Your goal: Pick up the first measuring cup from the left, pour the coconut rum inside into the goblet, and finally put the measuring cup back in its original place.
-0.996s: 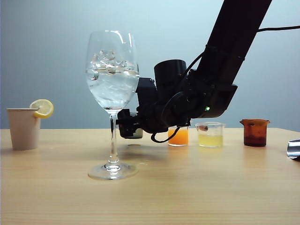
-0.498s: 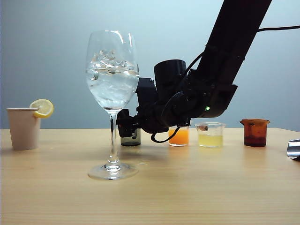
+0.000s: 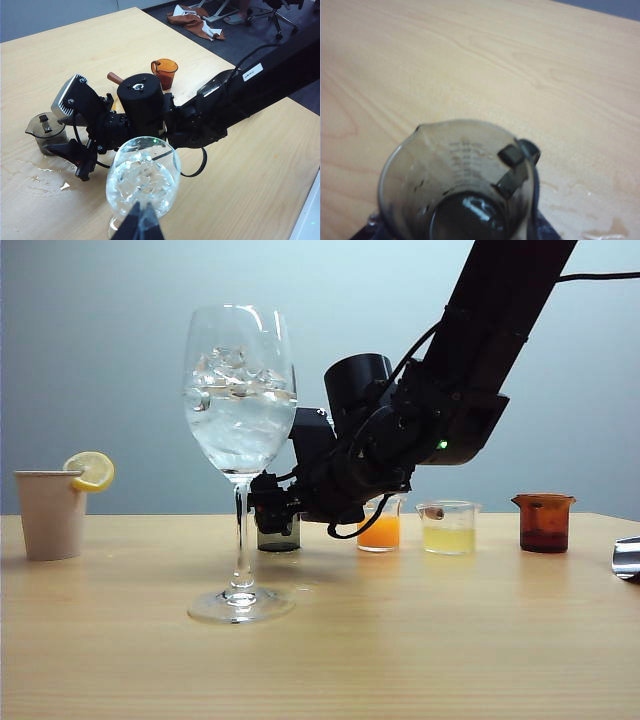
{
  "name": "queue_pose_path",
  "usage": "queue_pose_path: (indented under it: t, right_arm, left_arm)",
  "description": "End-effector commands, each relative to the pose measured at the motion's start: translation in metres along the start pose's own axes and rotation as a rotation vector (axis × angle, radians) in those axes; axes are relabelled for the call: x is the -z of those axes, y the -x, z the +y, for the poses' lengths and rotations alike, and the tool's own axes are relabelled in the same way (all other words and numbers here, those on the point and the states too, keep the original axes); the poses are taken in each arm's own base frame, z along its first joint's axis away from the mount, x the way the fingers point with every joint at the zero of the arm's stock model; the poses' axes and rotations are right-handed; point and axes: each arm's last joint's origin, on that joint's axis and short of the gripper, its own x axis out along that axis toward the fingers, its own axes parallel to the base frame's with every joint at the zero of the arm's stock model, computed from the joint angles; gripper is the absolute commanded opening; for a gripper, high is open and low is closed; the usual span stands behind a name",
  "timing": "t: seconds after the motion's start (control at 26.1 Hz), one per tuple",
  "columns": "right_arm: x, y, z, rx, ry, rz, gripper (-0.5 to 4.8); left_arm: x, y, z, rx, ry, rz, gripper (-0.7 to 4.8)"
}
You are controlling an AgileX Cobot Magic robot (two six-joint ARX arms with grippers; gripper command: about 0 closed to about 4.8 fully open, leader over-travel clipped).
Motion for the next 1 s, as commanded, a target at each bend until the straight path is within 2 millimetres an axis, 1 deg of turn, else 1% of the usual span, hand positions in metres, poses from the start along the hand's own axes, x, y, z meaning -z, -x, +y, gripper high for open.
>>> queue_pose_path:
  t: [0.04, 0.19, 0.23, 0.73, 1.0]
  right_arm:
    - [-0.008, 0.004, 0.003, -0.009, -0.003, 0.017, 3.33]
    - [-0.012, 0.009, 0.004, -0.012, -0.002, 0.07, 3.31]
    - [-0.013, 0.011, 0.004, -0.012, -0.002, 0.076, 3.23]
    - [-0.033, 0.024, 0.003, -0.012, -0.002, 0.098, 3.23]
    - [-0.048, 0.042, 0.003, -0.014, -0.001, 0.189, 3.23]
  left_arm:
    - [-0.002, 0.001, -0.001, 0.004, -0.012, -0.017, -0.06]
    - [-0.002, 0.001, -0.001, 0.004, -0.012, -0.017, -0.06]
    - [-0.002, 0.001, -0.001, 0.004, -0.012, -0.018, -0.06]
    - [-0.002, 0.001, -0.001, 0.004, -0.012, -0.018, -0.06]
    - [-0.002, 0.001, -0.001, 0.004, -0.012, -0.018, -0.06]
